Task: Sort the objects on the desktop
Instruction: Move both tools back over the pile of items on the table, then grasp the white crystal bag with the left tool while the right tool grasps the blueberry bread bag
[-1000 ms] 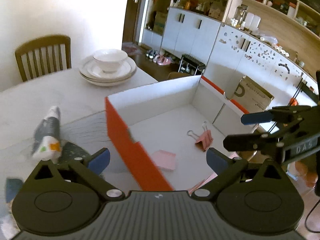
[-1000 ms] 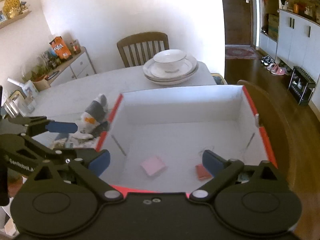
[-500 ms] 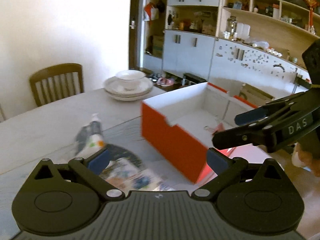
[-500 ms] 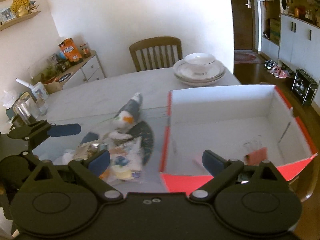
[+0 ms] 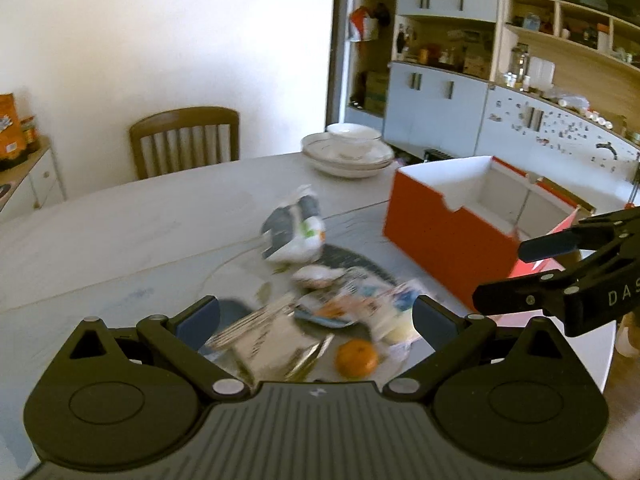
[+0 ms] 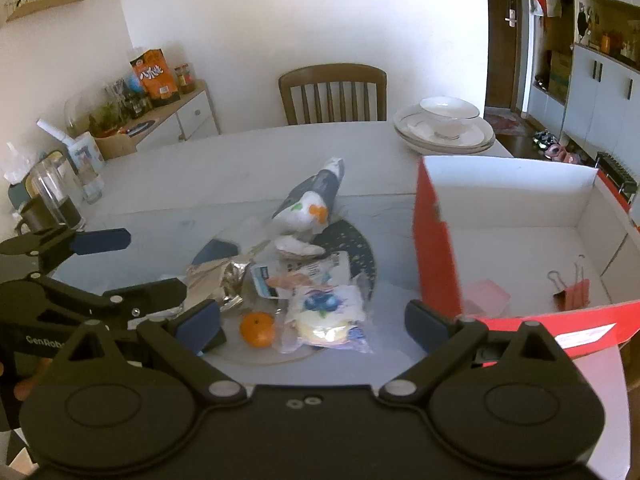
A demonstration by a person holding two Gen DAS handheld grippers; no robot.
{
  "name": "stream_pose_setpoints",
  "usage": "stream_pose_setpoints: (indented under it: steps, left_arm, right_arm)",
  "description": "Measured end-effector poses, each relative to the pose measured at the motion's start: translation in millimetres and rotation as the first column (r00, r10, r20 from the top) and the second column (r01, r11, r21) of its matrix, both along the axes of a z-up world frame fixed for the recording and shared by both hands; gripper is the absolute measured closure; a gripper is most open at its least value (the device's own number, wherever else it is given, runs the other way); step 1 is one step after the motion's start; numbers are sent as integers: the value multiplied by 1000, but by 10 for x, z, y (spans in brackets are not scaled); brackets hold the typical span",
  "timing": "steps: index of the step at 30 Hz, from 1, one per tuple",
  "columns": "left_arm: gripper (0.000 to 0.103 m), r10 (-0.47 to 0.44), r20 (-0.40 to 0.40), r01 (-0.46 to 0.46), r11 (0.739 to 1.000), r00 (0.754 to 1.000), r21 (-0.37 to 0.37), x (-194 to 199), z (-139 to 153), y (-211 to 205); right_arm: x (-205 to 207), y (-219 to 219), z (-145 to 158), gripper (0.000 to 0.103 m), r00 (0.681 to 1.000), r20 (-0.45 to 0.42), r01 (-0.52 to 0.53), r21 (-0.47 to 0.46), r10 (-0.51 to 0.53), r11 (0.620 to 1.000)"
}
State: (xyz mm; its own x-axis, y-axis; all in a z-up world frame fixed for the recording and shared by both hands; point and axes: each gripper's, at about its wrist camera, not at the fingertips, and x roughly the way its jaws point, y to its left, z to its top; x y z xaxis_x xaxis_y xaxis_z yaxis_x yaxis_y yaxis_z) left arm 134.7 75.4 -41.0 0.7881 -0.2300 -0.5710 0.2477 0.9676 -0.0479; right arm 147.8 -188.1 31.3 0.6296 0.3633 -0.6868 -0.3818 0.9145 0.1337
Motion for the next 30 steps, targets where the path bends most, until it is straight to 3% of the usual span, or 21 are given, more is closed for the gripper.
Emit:
stream_pose_setpoints:
  steps: [10, 22, 30]
  left_arm:
    - [0, 34, -41, -33, 999, 999, 29, -54, -282, 284]
    - [1, 24, -114, -17, 998, 993, 66, 26, -666, 342]
    - [3, 81, -135, -79, 997, 988, 22, 183, -739, 531]
  right_arm:
    - [-86, 367, -250, 6, 999, 35, 6, -71, -4, 997]
    - [11, 492, -561, 10, 1000, 9, 29, -113, -29, 993]
    - [195, 503, -675, 13, 998, 6, 60, -121, -60, 991]
